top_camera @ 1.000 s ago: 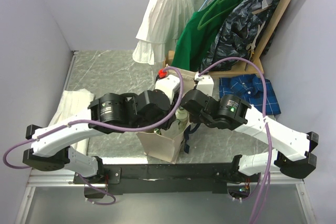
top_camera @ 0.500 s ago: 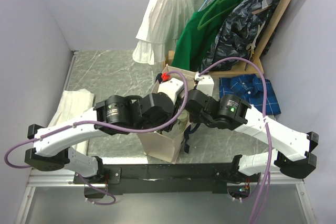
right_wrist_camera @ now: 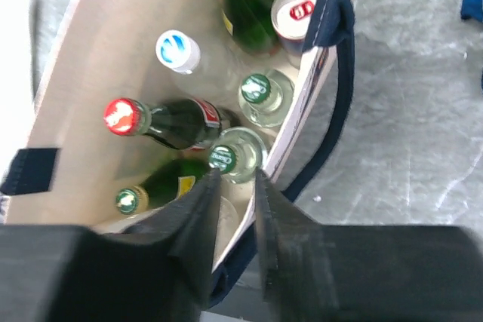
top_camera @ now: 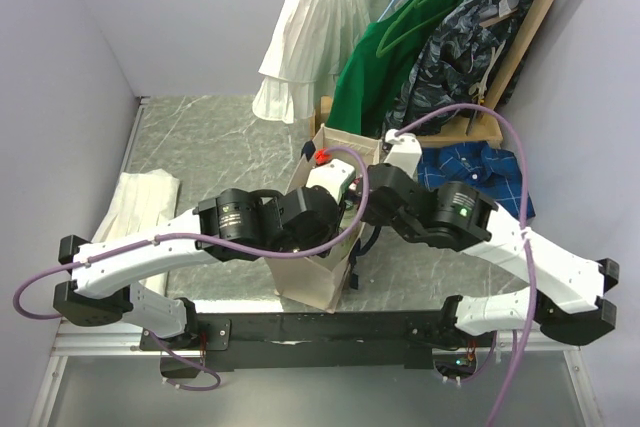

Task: Place the beverage into the canvas bag
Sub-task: Place the drink in the canvas bag.

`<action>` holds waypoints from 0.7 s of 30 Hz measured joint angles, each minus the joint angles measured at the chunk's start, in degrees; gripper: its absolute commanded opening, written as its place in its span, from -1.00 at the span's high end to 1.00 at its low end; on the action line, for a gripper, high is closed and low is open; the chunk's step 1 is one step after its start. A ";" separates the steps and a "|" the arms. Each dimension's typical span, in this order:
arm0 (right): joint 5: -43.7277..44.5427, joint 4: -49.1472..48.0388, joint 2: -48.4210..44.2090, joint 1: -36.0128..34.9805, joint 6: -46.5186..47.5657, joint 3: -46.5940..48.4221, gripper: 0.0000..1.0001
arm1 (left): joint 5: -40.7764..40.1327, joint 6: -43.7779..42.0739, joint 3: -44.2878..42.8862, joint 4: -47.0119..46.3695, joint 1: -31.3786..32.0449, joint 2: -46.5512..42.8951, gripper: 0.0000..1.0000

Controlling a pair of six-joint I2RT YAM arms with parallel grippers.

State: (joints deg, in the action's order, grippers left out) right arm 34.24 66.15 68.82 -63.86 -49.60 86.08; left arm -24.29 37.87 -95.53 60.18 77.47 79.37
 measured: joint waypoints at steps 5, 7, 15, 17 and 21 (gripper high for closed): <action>0.85 -1.62 -2.25 0.00 -0.50 0.00 0.17 | 0.00 0.09 0.37 -0.37 0.00 0.00 0.98; 0.90 -2.05 -2.62 0.00 -0.70 -0.17 0.15 | 0.00 0.09 0.39 -0.63 0.00 0.00 0.98; 1.84 -2.01 -4.00 0.00 -2.40 -1.86 0.08 | 0.04 0.09 0.39 -0.83 0.02 0.17 0.98; 2.32 -1.79 -4.76 0.02 -2.91 -2.21 0.07 | 0.07 0.07 0.44 -1.01 0.02 0.35 0.98; 3.26 -1.62 -6.34 0.17 -3.80 -2.23 0.06 | 0.35 -0.04 0.98 -1.84 0.02 0.92 0.98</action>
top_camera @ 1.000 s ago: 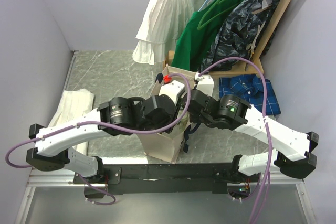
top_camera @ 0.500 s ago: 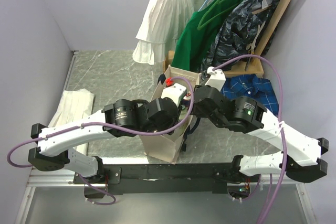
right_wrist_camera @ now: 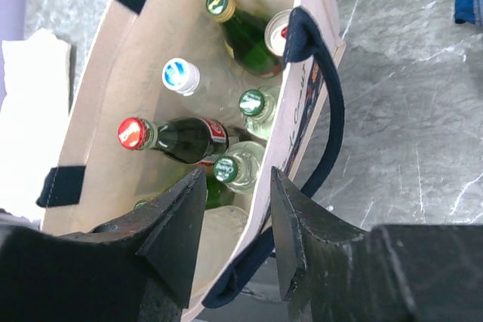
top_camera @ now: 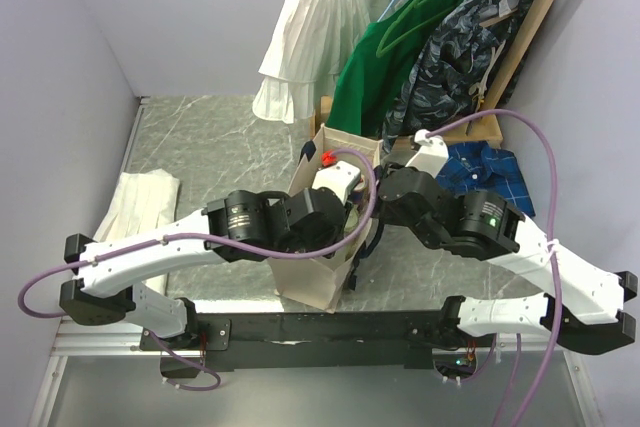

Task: Place the beverage into the canvas bag
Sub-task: Place the drink in the canvas bag.

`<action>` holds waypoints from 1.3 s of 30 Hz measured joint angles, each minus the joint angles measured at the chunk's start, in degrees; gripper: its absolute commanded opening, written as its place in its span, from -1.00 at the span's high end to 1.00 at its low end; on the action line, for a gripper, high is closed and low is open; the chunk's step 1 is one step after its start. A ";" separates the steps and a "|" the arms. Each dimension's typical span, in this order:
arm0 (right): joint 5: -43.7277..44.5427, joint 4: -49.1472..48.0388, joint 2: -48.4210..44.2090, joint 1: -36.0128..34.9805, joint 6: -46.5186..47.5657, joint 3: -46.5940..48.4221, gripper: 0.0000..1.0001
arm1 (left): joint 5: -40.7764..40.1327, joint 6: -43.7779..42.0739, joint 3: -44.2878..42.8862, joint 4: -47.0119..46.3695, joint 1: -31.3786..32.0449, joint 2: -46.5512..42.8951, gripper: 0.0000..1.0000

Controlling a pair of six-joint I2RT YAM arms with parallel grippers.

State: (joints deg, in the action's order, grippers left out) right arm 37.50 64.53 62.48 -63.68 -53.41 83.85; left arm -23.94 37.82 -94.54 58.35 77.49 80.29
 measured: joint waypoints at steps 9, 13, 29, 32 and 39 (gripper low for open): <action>0.96 0.72 -2.64 1.11 -1.20 -0.96 0.03 | 0.61 0.07 3.06 -1.14 0.00 1.90 0.98; 0.96 0.70 -2.99 1.68 -1.18 -0.98 0.02 | 0.48 0.66 3.34 -1.07 0.00 2.34 0.98; 0.87 0.85 -3.13 3.15 -1.36 -1.86 0.01 | -0.74 3.02 7.39 -3.10 0.00 2.75 0.98; 0.90 1.09 -3.28 3.63 -1.64 -1.86 0.01 | -0.85 3.58 8.26 -3.76 -0.13 2.75 0.98; 0.87 1.36 -3.52 4.59 -2.27 -1.86 0.01 | 0.57 4.00 11.56 -6.45 -2.12 2.67 0.98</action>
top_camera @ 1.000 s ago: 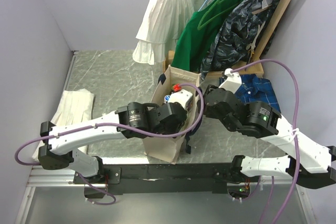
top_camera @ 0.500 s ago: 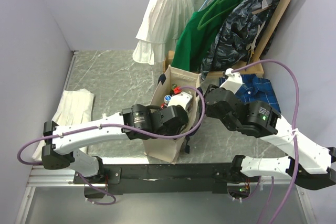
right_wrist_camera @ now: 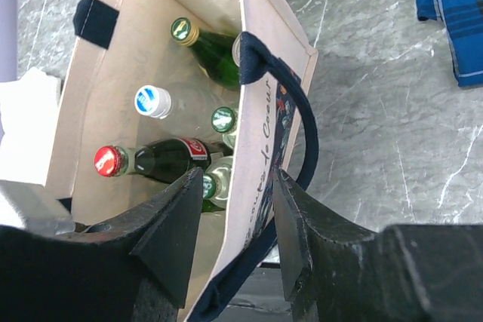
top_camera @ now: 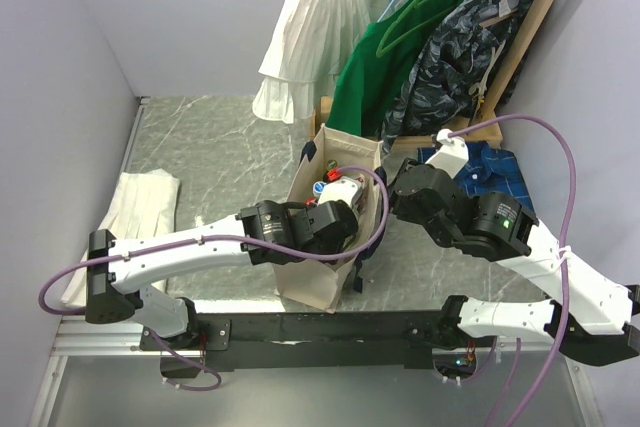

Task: Place the beverage into the canvas bag
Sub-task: Place the drink in the canvas bag.

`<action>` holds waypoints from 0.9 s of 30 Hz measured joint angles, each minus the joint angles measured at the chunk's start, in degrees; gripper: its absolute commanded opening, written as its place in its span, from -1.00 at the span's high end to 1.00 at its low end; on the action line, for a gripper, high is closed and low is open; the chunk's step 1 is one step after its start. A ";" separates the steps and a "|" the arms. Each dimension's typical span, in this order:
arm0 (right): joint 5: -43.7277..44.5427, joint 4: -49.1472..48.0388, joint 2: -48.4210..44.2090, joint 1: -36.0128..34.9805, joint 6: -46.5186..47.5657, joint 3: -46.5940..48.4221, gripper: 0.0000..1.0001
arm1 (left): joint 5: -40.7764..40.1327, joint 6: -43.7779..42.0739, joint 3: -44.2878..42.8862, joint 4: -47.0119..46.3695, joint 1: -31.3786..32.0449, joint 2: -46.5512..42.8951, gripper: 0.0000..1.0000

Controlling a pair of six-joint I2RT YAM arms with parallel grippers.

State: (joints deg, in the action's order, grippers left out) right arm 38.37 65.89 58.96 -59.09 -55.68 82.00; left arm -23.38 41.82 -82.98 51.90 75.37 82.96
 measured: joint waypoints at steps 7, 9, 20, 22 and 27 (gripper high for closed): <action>-0.07 0.22 -0.24 0.98 -0.24 -0.76 0.01 | 1.20 -0.20 0.50 -0.13 -0.70 0.00 0.98; -0.15 0.26 -0.28 1.27 -0.24 -1.07 0.00 | 1.38 -0.28 0.50 0.00 -0.72 0.00 0.98; -0.94 -0.09 -0.28 2.67 0.09 -1.77 0.00 | 4.17 -0.92 0.48 1.07 -2.45 0.00 0.98; -1.20 -0.33 -0.26 2.91 0.24 -1.77 0.00 | 4.70 -1.16 0.48 1.18 -2.62 0.00 0.98; -1.70 -0.79 0.00 3.28 0.66 -1.77 0.00 | 6.14 -2.40 0.48 1.40 -2.91 0.02 0.96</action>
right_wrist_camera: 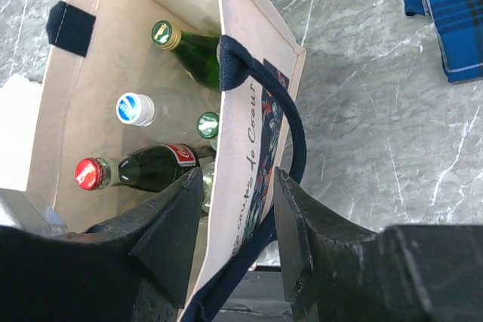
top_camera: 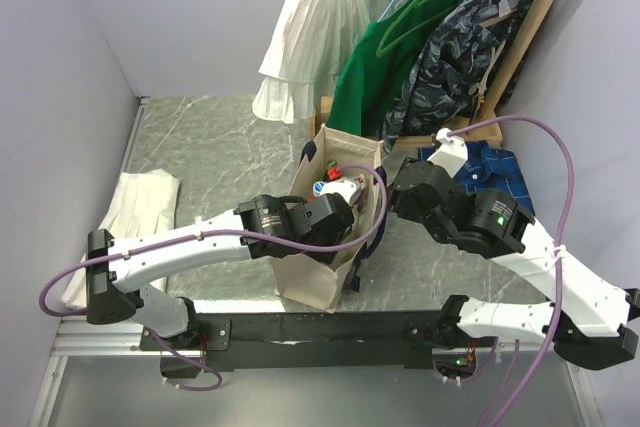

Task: Place the beverage into the canvas bag
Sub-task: Place the drink in the canvas bag.

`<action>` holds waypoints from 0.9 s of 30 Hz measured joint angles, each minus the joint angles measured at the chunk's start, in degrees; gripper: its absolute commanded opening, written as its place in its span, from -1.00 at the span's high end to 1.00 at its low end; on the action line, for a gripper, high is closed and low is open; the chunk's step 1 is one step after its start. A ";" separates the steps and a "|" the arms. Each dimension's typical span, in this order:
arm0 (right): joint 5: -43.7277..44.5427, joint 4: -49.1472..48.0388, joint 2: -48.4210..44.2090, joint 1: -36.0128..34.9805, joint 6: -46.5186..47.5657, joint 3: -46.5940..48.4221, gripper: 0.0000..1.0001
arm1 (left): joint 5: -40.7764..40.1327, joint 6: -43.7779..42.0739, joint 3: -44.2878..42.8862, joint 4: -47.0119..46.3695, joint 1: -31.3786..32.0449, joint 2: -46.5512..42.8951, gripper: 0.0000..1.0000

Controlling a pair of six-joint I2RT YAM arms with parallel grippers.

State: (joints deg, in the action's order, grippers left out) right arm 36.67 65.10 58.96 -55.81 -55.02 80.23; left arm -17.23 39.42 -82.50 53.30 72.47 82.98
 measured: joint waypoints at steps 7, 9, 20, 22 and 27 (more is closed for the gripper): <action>-0.28 -0.59 0.39 0.39 0.46 0.00 0.00 | 2.10 -1.95 0.02 1.16 -0.07 0.02 0.89; -0.33 -0.85 0.44 0.50 0.50 0.00 0.00 | 2.60 -2.54 0.00 1.53 -0.07 0.02 0.87; -1.07 -1.27 1.27 1.09 0.90 -0.02 0.00 | 3.50 -4.04 0.00 2.34 -0.07 0.90 0.54; -1.16 -1.31 1.27 1.11 0.90 -0.11 0.00 | 3.45 -4.09 0.00 2.38 -0.07 0.98 0.33; -1.38 -1.62 1.27 1.42 0.90 -0.61 0.00 | 3.41 -4.13 0.00 2.86 -0.07 0.98 0.03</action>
State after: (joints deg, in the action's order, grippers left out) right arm 35.29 63.48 60.23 -54.39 -54.13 79.61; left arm -13.82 35.29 -82.50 56.16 72.40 83.96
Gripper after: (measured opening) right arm 0.499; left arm 0.410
